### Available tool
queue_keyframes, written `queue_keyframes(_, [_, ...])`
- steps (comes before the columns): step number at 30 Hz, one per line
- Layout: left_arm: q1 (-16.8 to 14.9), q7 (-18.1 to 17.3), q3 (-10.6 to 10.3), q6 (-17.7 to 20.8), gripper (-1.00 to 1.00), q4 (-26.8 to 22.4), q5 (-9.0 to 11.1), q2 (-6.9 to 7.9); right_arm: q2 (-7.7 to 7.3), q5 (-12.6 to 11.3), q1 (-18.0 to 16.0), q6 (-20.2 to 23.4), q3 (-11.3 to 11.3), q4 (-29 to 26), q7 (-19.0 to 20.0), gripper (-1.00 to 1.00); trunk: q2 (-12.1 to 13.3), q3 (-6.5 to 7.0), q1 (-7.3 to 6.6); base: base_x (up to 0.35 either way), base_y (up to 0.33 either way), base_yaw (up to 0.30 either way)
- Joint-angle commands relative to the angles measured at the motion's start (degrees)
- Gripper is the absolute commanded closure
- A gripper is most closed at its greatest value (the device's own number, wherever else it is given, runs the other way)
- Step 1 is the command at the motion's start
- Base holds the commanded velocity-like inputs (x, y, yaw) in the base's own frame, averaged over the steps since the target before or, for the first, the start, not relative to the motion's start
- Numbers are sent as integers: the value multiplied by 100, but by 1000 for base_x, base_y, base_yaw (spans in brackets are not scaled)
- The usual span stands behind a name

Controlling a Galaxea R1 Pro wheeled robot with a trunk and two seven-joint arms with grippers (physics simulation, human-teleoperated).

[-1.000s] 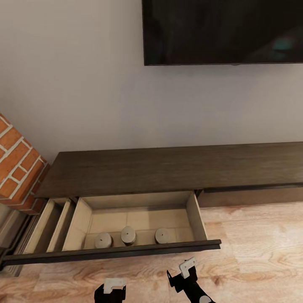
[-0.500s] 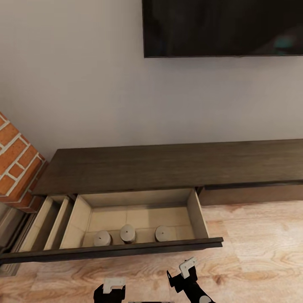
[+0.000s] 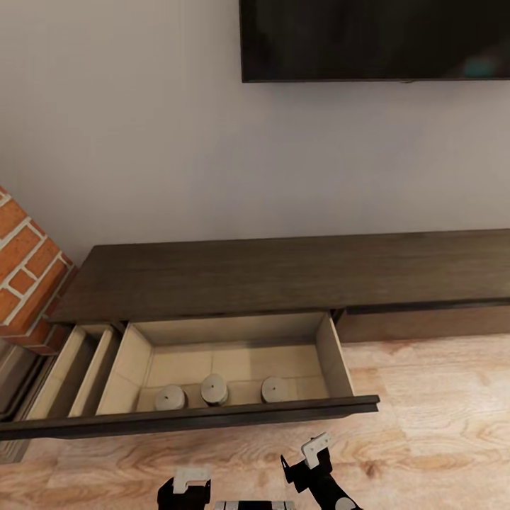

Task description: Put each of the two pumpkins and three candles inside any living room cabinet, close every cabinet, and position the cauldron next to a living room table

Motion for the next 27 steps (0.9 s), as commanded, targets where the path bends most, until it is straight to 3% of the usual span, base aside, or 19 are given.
queue_keyframes(1, [0,0,1,0,-100,1,0,-2,0,-3,0,0,0,0,0,-100,-42,-19,23,0,0,0])
queue_keyframes(11, [0,-7,0,0,-100,-1,9,-4,8,-9,0,5,0,0,0,-100,-443,-198,242,0,0,0])
queue_keyframes(22, [0,-9,-60,-13,-100,-36,-17,-2,8,-29,0,6,0,-4,0,-100,-443,-198,242,0,0,0])
queue_keyframes(27, [0,-9,-26,-275,-100,-49,-23,7,11,-18,0,8,-7,-50,0,-100,-443,-198,242,0,0,0])
